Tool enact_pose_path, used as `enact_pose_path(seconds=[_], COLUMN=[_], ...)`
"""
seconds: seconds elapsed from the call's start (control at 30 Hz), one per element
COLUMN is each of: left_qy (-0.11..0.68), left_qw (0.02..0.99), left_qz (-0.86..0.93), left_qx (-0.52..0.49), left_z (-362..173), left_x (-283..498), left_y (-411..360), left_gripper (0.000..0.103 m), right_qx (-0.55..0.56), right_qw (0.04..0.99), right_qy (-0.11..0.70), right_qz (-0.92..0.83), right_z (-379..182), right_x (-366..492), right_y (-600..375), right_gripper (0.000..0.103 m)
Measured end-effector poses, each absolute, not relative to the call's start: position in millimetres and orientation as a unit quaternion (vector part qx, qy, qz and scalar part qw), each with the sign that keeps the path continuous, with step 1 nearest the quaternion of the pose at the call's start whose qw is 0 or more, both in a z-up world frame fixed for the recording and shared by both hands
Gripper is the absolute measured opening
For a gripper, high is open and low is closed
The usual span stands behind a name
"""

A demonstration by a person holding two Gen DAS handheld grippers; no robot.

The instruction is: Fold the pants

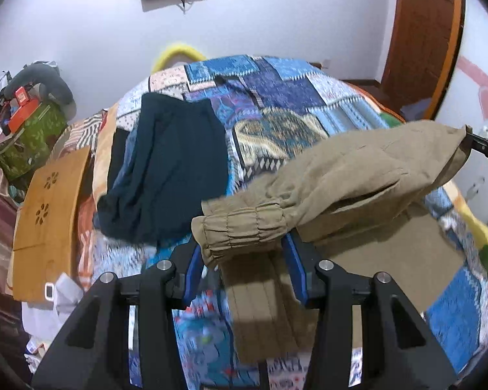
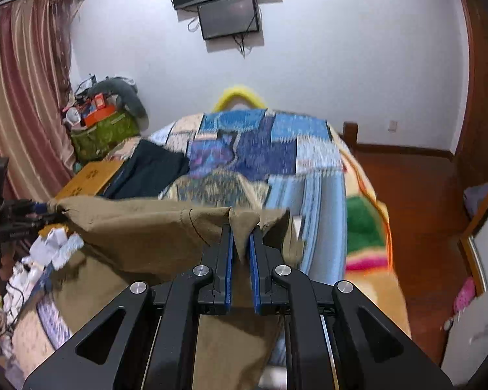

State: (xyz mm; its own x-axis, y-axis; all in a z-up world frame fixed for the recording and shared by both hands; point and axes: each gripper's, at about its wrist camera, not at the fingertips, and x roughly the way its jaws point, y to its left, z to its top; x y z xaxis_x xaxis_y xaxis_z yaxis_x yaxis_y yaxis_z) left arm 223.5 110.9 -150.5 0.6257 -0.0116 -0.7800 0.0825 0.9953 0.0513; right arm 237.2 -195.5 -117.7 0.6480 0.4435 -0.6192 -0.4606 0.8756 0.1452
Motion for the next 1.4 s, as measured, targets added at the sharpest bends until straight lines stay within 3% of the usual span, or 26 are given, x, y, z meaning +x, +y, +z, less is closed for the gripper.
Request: enact_pose_path(seconds=[0.63,0.8,0.9,1.03,1.3,1.4], left_qy=[0.461,0.442,0.423,0.408,0.428,0.439], left_qw=[0.885,0.894,0.901,0.903,0.879,0.867], left_qz=[0.009,0.020,0.018,0.005,-0.040,-0.049], left_qx=[0.053,0.072,0.097,0.132,0.204,0.231], left_z=[-185.9,-170.4,-158.2,-151.5,-177.7,-191.0], left_x=[151.4,138.8,135.8,137.7,155.8,163.6], left_y=[105.4,98.4,87.2,66.3,19.6,7.1], left_gripper=[0.048,0.065,0.078,0.093,0.095,0.095], right_qx=[-0.007,-0.002,-0.009,-0.024,-0.039,-0.049], right_qw=[0.876,0.875,0.882,0.891,0.886,0.879], right_qy=[0.433,0.441,0.430,0.406,0.390,0.393], right_qz=[0.211,0.200,0.192,0.201,0.247,0.266], right_z=[-201.2,-202.5,-194.8,-180.7,-169.1,-172.9], right_x=[156.5,139.4,130.0,121.4,126.1,130.6], right_y=[-216.5,-225.9,-226.8,-220.9,-188.9,-172.7], right_gripper=[0.013,0.014,0.021,0.040,0.057,0.057])
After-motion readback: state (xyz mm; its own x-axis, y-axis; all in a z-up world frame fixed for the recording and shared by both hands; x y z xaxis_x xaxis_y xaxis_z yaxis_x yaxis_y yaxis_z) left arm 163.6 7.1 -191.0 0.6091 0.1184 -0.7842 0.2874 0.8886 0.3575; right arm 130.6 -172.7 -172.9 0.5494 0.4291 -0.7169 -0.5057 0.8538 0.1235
